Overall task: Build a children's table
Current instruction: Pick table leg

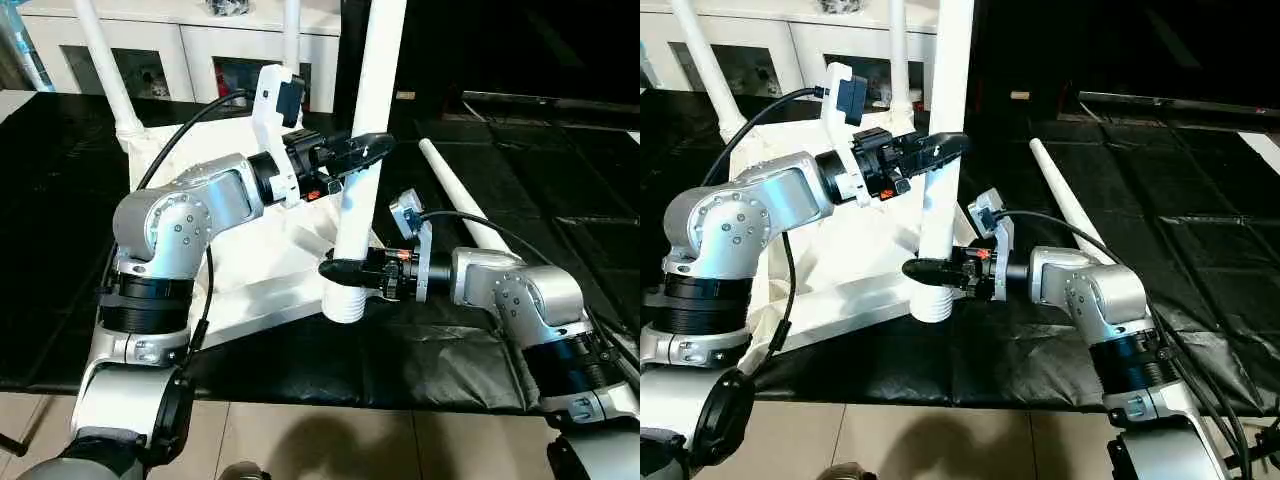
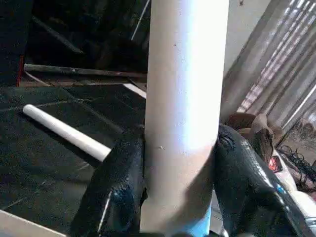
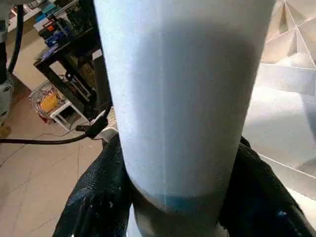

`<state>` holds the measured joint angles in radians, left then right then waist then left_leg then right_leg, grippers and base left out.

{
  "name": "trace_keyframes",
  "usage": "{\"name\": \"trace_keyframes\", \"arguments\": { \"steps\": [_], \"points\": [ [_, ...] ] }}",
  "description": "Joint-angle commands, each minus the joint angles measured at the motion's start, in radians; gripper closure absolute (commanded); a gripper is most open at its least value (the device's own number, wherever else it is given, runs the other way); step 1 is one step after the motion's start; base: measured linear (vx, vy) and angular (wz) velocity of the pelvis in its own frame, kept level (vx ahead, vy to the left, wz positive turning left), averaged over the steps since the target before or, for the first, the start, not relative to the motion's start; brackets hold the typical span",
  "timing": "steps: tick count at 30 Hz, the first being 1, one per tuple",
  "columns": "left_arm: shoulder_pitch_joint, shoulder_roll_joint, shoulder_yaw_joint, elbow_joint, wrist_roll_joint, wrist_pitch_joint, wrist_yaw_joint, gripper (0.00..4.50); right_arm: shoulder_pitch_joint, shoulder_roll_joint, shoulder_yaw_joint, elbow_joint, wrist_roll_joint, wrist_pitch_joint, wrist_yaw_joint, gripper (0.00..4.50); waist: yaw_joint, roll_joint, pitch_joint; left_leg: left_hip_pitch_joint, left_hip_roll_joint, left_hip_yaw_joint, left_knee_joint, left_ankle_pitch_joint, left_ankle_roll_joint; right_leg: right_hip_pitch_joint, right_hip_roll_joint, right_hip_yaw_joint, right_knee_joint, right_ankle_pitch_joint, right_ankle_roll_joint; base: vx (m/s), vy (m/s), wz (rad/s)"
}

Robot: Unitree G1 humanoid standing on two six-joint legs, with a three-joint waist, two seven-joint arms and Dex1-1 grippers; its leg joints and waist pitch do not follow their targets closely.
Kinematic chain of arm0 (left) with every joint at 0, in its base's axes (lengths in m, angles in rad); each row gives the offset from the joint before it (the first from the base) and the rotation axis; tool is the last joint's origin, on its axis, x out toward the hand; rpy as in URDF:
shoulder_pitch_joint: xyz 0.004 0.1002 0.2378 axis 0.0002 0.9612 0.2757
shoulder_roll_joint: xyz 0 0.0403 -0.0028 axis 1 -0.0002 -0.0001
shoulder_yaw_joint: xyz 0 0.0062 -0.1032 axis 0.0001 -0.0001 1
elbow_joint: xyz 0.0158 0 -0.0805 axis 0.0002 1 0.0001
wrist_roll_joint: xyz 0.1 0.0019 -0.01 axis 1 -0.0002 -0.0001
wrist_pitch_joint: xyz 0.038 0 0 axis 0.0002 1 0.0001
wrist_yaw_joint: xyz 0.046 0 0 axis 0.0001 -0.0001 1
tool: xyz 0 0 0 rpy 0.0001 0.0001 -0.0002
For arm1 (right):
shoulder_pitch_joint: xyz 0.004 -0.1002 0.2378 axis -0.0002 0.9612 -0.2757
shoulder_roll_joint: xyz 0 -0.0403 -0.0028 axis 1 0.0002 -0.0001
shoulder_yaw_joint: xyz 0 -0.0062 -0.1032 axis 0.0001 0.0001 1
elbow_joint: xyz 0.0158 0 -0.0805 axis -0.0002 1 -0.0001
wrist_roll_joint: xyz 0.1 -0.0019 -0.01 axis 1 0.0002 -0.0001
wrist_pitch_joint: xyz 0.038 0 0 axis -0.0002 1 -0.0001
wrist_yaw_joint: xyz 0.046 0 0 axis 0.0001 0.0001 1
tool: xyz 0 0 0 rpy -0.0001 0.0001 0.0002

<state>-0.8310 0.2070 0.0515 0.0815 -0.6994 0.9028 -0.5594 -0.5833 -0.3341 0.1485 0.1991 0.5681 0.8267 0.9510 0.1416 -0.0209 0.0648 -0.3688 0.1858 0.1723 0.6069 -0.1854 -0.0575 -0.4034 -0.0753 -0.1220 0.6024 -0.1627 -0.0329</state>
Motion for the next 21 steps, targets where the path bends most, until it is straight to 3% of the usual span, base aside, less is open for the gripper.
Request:
{"name": "trace_keyframes", "arguments": {
  "steps": [1, 17, 18, 21],
  "points": [
    [-0.027, -0.007, -0.011, -0.021, -0.005, 0.000, -0.021, 2.75, 0.001, -0.006, -0.012, -0.003, -0.002, 0.004, 0.006, 2.53, -0.002, -0.006, -0.085, 0.006, 0.046, -0.014, -0.061, -0.080, 0.003, 0.068, -0.084, 0.066, -0.064, -0.226, -0.119, 0.000, 0.000, 0.00],
    [-0.037, -0.013, 0.000, -0.020, -0.020, 0.005, -0.027, 2.75, 0.007, -0.001, -0.014, -0.001, -0.008, -0.020, 0.017, 2.54, -0.003, -0.005, -0.085, 0.007, 0.046, -0.015, -0.061, -0.082, 0.003, 0.068, -0.083, 0.065, -0.063, -0.221, -0.126, 0.000, 0.000, 0.00],
    [-0.036, -0.013, 0.000, -0.022, -0.020, 0.006, -0.028, 2.75, 0.006, 0.001, -0.016, 0.002, -0.004, -0.017, 0.020, 1.84, -0.002, -0.004, -0.086, 0.007, 0.046, -0.014, -0.061, -0.082, 0.003, 0.068, -0.084, 0.065, -0.063, -0.220, -0.127, 0.000, 0.000, 0.00],
    [-0.034, -0.012, -0.002, -0.026, -0.018, 0.007, -0.030, 2.75, 0.004, 0.001, -0.015, 0.005, -0.012, -0.024, 0.016, 1.84, -0.002, -0.004, -0.085, 0.006, 0.046, -0.014, -0.061, -0.082, 0.004, 0.068, -0.084, 0.065, -0.063, -0.222, -0.129, 0.000, 0.000, 0.00]
  ]
}}
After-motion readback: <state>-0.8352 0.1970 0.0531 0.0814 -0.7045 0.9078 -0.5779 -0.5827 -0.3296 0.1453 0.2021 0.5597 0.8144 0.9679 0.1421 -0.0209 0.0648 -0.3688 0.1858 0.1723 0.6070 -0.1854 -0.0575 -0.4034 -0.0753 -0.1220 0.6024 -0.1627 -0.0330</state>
